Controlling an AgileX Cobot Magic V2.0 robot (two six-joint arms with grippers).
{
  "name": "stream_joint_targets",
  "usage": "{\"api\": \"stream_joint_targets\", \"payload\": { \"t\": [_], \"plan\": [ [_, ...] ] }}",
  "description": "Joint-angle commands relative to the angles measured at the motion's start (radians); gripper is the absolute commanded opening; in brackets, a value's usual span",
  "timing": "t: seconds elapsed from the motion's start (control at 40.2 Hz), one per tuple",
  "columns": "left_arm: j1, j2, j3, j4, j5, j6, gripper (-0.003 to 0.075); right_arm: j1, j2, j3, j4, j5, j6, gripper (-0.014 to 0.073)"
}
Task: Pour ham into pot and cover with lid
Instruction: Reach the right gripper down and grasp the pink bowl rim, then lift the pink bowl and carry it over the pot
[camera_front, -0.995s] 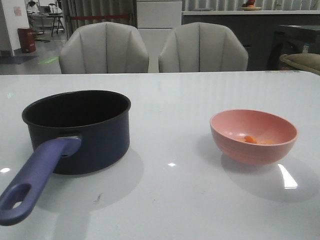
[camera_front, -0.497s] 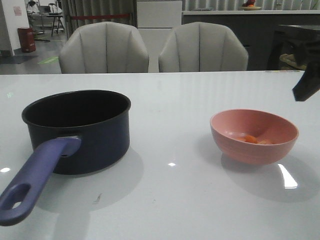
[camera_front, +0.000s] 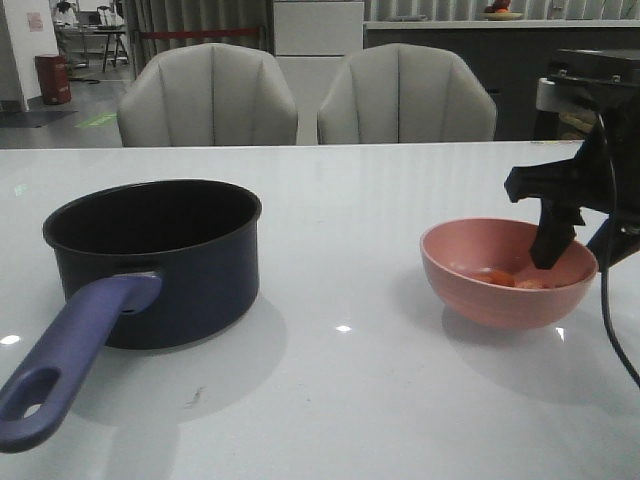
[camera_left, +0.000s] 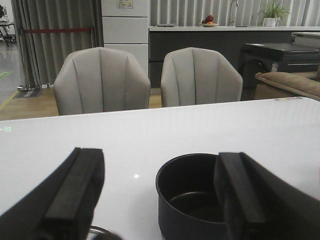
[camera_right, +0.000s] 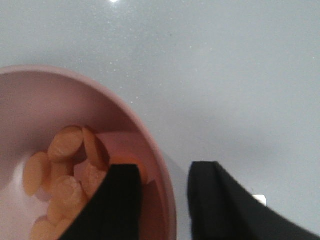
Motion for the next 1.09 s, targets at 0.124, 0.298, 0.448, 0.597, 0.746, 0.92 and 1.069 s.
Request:
{"api": "stream_joint_targets", "payload": {
  "t": [0.124,0.298,0.448,0.597,0.746,0.92,1.069],
  "plan": [
    [-0.008,0.008,-0.025,-0.009,-0.077,0.003,0.0497,-0.001,-0.02,-0.084,0.034,-0.017,-0.017,0.0144],
    [-0.008,0.008,-0.025,-0.009,-0.077,0.003,0.0497,0.017,-0.047,-0.127,0.074,-0.031,-0.04,0.0136],
    [-0.008,0.008,-0.025,-0.009,-0.077,0.003,0.0497,0.076,-0.062,-0.179,0.186,-0.031,-0.076,0.0136],
    [-0.008,0.008,-0.025,-0.009,-0.077,0.003,0.0497,0.2,-0.062,-0.248,0.23,-0.009,-0.279,0.0136],
    [-0.008,0.008,-0.025,-0.009,-0.077,0.003,0.0497,0.31,-0.062,-0.337,0.231,-0.017,-0.322,0.0136],
    [-0.008,0.008,-0.025,-0.009,-0.077,0.003,0.0497,0.413,-0.053,-0.415,0.231,-0.111,-0.322,0.0136],
    [-0.008,0.008,-0.025,-0.009,-0.077,0.003,0.0497,0.492,-0.026,-0.429,0.205,-0.239,-0.361,0.0136]
  ]
}}
